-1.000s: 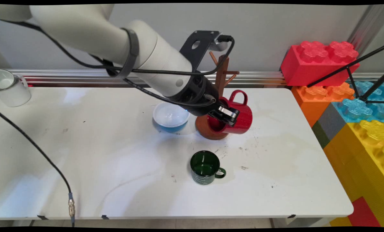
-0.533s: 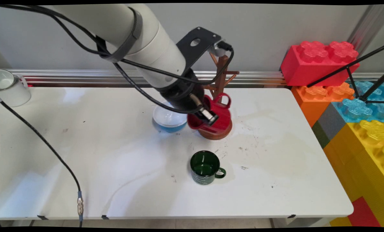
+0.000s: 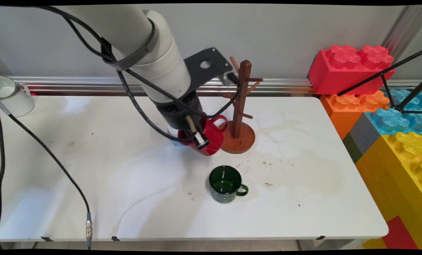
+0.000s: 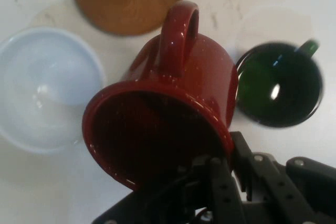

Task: Place the picked object on the table

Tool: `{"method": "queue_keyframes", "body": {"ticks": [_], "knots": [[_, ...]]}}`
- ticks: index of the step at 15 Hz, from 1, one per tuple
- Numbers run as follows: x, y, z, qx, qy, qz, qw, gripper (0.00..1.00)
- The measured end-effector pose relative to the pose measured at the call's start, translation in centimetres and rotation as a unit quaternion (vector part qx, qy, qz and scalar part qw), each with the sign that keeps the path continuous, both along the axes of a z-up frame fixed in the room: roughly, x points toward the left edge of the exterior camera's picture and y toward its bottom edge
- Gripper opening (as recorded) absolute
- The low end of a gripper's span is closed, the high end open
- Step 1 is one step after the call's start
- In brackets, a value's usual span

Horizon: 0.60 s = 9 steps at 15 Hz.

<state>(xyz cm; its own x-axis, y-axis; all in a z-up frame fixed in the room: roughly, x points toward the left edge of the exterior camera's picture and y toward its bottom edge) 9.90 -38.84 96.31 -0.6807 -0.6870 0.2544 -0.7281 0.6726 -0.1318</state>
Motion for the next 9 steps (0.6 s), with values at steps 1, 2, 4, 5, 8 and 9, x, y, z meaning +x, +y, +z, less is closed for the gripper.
{"method": "queue_keyframes", "body": {"ticks": [1, 2, 4, 5, 8, 9], "knots": [[0.2, 0.0, -0.3, 0.002, -0.014, -0.002, 0.9999, 0.0], [0.4, 0.0, -0.7, 0.005, -0.03, -0.003, 0.9995, 0.0], [0.6, 0.0, -1.5, 0.013, -0.055, -0.003, 0.9984, 0.0], [0.7, 0.0, -2.0, 0.017, -0.066, -0.003, 0.9977, 0.0], [0.5, 0.2, -3.5, 0.033, -0.09, -0.003, 0.9954, 0.0], [0.3, 0.3, -4.0, 0.036, -0.095, -0.003, 0.9948, 0.0]]}}
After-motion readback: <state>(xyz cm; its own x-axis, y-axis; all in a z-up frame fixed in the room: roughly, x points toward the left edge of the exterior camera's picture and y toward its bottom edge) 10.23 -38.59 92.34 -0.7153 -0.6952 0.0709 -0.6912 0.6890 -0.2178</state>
